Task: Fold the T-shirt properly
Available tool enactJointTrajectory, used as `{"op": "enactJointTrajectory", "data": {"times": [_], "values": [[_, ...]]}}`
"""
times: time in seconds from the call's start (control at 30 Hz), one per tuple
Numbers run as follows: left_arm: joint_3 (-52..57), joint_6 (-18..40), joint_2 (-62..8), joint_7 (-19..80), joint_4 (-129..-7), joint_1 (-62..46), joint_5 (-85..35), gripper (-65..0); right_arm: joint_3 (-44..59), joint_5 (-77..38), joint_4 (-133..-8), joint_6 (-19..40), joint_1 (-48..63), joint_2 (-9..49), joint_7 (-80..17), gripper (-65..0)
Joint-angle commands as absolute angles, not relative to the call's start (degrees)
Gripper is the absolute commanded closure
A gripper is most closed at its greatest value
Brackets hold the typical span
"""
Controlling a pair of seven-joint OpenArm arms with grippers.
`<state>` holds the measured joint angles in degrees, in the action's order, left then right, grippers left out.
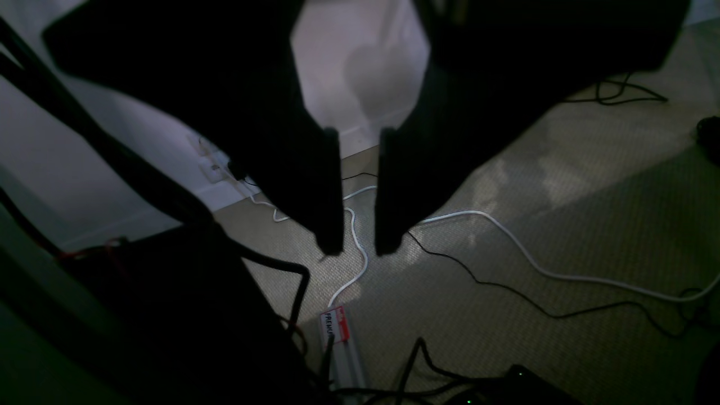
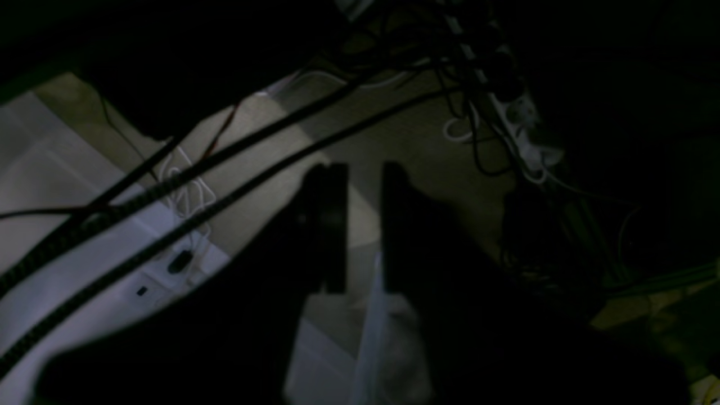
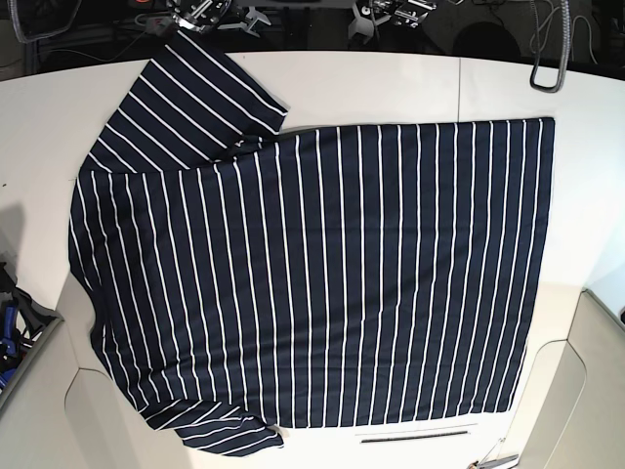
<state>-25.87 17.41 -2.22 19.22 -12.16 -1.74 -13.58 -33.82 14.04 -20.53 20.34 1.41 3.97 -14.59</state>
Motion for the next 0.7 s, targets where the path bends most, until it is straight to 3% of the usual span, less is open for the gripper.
{"op": "enactJointTrajectory", "data": {"times": [0.0, 0.1, 0.3, 0.4, 0.5, 0.67], "values": [[-25.96, 17.78, -2.07, 19.27, -12.45, -1.78, -13.67, -10.1, -33.87, 14.17, -20.91, 20.78, 1.28, 3.97, -14.33, -5.5], [-25.96, 17.78, -2.07, 19.29, -12.45, -1.78, -13.65, -3.6, -33.87, 14.15, -20.91, 20.78, 1.28, 3.97, -14.33, -5.5], [-25.96, 17.78, -2.07, 19.31, -12.45, -1.8, -13.72, -3.4, -33.87, 14.15, -21.3, 20.75, 1.3, 3.99, -14.33, -5.6], [-25.96, 17.87, -2.07, 19.31, -12.45, -1.96, -13.65, -3.4, -33.87, 14.15, -21.82, 20.73, 1.3, 3.99, -14.33, -10.2], [-25.96, 22.52, -2.07, 18.98, -12.45, -2.09, -13.61, -3.4, -33.87, 14.15, -22.02, 20.73, 1.3, 3.99, -14.35, -17.9], [-25.96, 31.24, -2.98, 14.22, -12.49, -3.16, -10.74, -3.4, -33.87, 14.15, -22.02, 20.84, 2.04, 4.27, -14.5, -18.5]]}}
